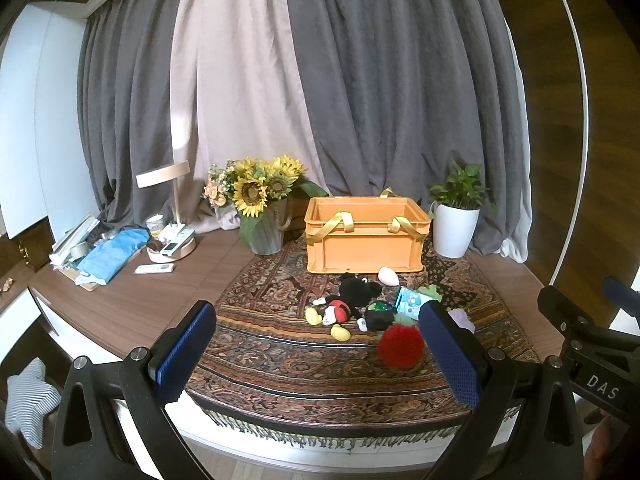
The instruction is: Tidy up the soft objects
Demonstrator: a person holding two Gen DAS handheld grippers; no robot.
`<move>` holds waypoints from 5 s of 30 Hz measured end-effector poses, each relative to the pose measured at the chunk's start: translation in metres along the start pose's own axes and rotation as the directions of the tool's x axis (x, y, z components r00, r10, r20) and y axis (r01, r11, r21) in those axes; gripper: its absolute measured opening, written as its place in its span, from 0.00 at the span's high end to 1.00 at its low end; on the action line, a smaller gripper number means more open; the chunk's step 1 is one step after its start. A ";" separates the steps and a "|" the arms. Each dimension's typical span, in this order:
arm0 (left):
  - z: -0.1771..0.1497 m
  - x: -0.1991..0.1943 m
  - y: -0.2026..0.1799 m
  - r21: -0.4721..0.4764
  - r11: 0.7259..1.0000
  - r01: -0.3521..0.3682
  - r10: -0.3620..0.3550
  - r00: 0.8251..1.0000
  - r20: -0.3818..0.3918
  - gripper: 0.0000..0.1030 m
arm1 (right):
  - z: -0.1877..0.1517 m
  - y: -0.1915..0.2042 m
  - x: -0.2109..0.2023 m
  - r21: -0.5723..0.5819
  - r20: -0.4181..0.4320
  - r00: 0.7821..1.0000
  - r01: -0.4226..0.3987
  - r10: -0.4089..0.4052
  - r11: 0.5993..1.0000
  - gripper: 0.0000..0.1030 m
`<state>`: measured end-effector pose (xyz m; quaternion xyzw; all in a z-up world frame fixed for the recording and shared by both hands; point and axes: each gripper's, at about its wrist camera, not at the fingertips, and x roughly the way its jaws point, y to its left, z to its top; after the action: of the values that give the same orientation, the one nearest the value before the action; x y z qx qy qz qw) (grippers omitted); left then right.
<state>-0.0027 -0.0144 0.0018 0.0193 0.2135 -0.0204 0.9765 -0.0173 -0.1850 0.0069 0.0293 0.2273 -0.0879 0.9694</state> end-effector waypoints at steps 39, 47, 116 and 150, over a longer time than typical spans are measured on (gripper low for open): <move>-0.053 0.170 -0.071 0.153 0.927 0.341 -0.299 0.923 -0.243 0.14 | -0.036 -0.029 0.172 0.029 -0.271 0.961 -0.043 0.049 0.999 0.07; -0.078 0.214 -0.082 0.162 0.899 0.406 -0.339 0.882 -0.329 0.21 | -0.051 -0.030 0.221 0.024 -0.344 0.938 -0.034 0.040 0.999 0.15; -0.002 0.224 -0.091 0.013 0.964 0.267 -0.263 0.956 -0.132 0.64 | 0.026 -0.032 0.247 0.013 -0.223 0.924 -0.316 0.311 0.949 0.69; 0.130 0.310 -0.004 0.084 0.953 0.290 -0.294 0.954 0.049 0.64 | 0.149 0.066 0.302 -0.019 0.025 0.978 -0.209 0.209 0.978 0.69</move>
<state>0.3324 -0.0346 -0.0096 0.0238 0.1833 -0.1732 0.9674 0.3258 -0.1817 0.0073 0.0439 0.2107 0.0160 0.9764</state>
